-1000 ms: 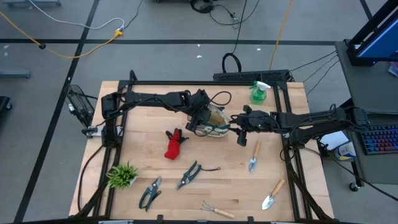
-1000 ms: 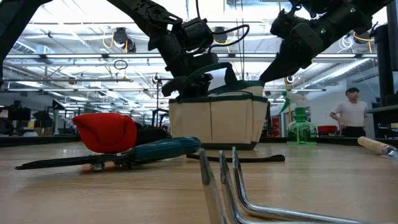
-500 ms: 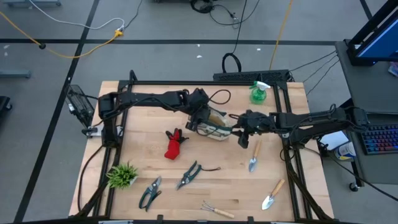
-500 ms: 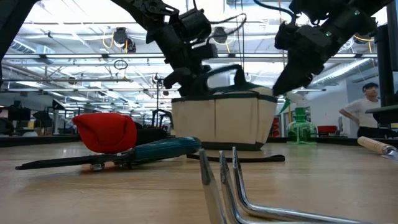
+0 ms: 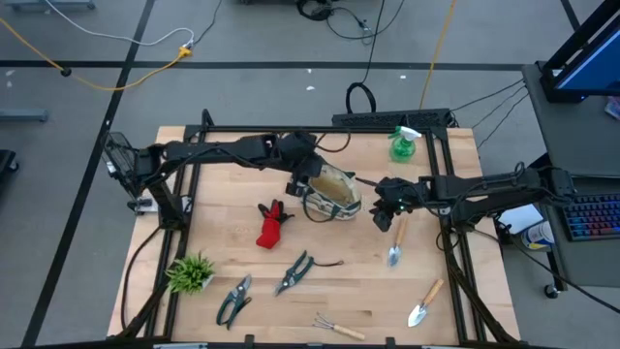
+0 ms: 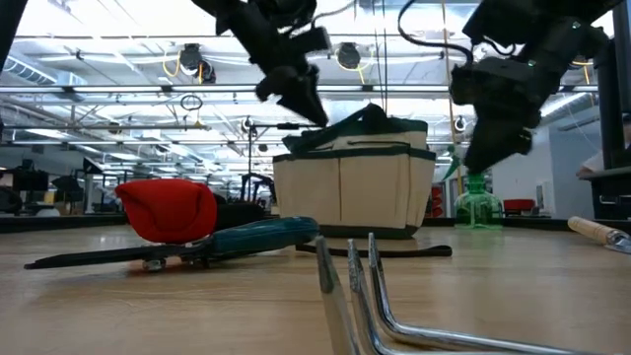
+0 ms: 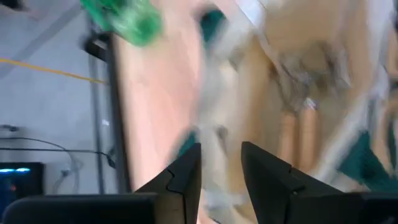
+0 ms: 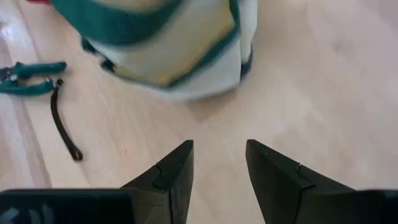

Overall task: Pick & Place Garden tools in Gardening bag
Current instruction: Put the top brown trowel into the gardening bag

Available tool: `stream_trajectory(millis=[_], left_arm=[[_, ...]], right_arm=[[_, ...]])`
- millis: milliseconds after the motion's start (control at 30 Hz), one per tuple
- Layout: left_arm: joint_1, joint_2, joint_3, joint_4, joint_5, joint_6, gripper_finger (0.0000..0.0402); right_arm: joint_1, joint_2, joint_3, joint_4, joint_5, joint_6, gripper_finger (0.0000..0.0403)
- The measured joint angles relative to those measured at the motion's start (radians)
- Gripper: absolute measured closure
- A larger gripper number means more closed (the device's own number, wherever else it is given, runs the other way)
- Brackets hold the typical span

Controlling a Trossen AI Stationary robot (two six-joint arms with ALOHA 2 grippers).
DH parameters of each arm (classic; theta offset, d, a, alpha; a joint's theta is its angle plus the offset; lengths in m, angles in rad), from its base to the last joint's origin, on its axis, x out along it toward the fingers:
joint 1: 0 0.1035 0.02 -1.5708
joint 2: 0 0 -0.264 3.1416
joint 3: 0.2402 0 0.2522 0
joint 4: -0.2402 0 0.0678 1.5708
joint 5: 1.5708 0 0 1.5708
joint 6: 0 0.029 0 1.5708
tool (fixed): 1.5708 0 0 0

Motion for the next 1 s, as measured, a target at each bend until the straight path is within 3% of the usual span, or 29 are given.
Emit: stream_trajectory(millis=[233,467,1000], left_arm=[[-0.001,-0.084,0.000,-0.054,-0.021,-0.127,0.0284],[0.002,-0.147,0.002,-0.120,-0.144,-0.301,0.0284],[0.009,-0.160,0.000,-0.217,-0.147,-0.363,0.0284]], right_arm=[[0.044,-0.028,0.000,-0.126,-0.041,0.147,0.0259],[0.118,-0.055,0.000,-0.197,-0.070,0.311,0.0259],[0.251,-0.076,-0.009,-0.390,-0.066,0.654,0.0259]])
